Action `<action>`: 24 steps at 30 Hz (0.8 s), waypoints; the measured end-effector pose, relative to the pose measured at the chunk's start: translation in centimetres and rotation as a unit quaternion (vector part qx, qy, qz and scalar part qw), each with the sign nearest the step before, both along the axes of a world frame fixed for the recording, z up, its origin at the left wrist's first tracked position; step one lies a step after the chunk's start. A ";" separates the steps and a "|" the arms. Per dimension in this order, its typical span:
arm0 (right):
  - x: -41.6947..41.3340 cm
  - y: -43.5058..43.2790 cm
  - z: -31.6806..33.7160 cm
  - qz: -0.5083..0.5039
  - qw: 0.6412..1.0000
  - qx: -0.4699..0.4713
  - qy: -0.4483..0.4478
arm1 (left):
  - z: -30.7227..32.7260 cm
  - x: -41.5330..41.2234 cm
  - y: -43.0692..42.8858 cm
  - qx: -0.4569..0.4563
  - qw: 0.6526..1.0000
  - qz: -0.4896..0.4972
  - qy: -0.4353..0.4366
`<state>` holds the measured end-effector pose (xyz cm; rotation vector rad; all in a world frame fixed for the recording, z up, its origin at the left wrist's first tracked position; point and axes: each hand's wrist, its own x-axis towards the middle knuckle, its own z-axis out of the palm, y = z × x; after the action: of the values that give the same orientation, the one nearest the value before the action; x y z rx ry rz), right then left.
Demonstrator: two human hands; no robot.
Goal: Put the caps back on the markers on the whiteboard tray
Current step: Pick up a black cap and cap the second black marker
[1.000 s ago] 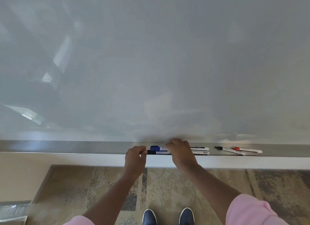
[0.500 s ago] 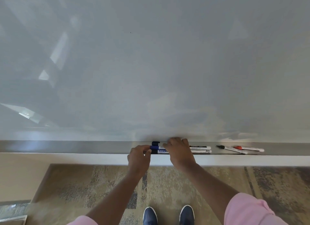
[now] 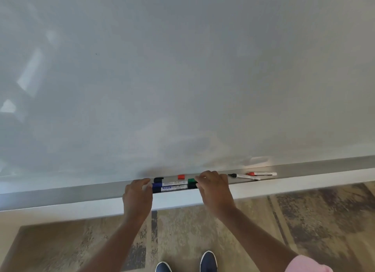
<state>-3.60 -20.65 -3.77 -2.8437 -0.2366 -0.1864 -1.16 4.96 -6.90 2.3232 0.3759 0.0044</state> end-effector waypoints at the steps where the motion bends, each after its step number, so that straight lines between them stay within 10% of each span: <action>1: 0.0 -1.5 -0.1 -0.019 1.000 -0.004 -0.005 | 0.2 0.1 -0.3 0.003 1.000 0.009 0.007; 24: 3.1 -15.7 -4.2 -0.090 0.983 -0.135 0.081 | 0.3 3.2 -4.1 0.109 0.961 0.176 0.185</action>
<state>-0.54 -36.36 -8.00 -3.1292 0.0352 0.0474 2.03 0.81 -6.55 2.4380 1.0199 -0.2285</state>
